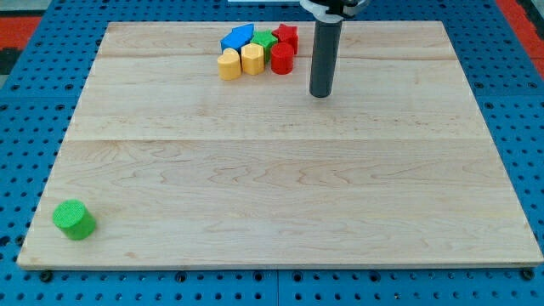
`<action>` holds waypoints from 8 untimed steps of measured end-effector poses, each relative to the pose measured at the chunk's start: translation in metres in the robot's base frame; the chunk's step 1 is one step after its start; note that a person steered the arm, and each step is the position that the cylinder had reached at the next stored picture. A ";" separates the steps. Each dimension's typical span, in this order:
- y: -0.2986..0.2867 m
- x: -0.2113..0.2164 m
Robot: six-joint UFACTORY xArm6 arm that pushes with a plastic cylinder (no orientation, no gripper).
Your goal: Point at the top center
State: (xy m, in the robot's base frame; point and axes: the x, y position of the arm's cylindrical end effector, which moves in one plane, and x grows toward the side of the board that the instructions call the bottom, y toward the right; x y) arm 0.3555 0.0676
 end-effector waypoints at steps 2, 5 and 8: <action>-0.003 0.000; -0.017 -0.006; -0.019 0.011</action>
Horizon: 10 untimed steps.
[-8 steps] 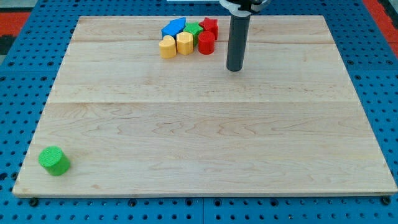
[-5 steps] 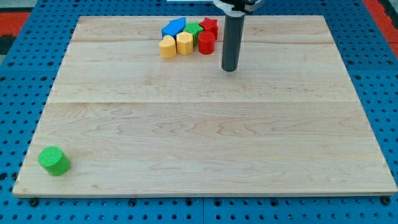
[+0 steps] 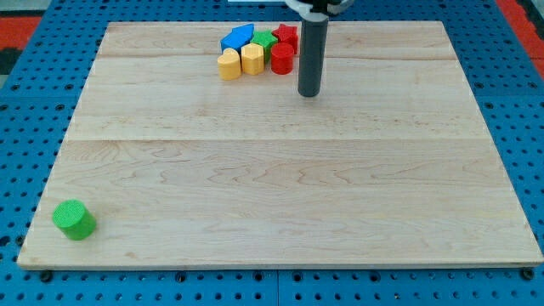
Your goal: Point at the top center
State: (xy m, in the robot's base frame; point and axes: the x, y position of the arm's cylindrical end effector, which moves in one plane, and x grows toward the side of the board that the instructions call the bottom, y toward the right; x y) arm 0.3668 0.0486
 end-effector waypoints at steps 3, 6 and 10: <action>-0.234 -0.011; -0.149 -0.026; 0.051 -0.141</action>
State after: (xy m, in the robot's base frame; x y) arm 0.2262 0.0991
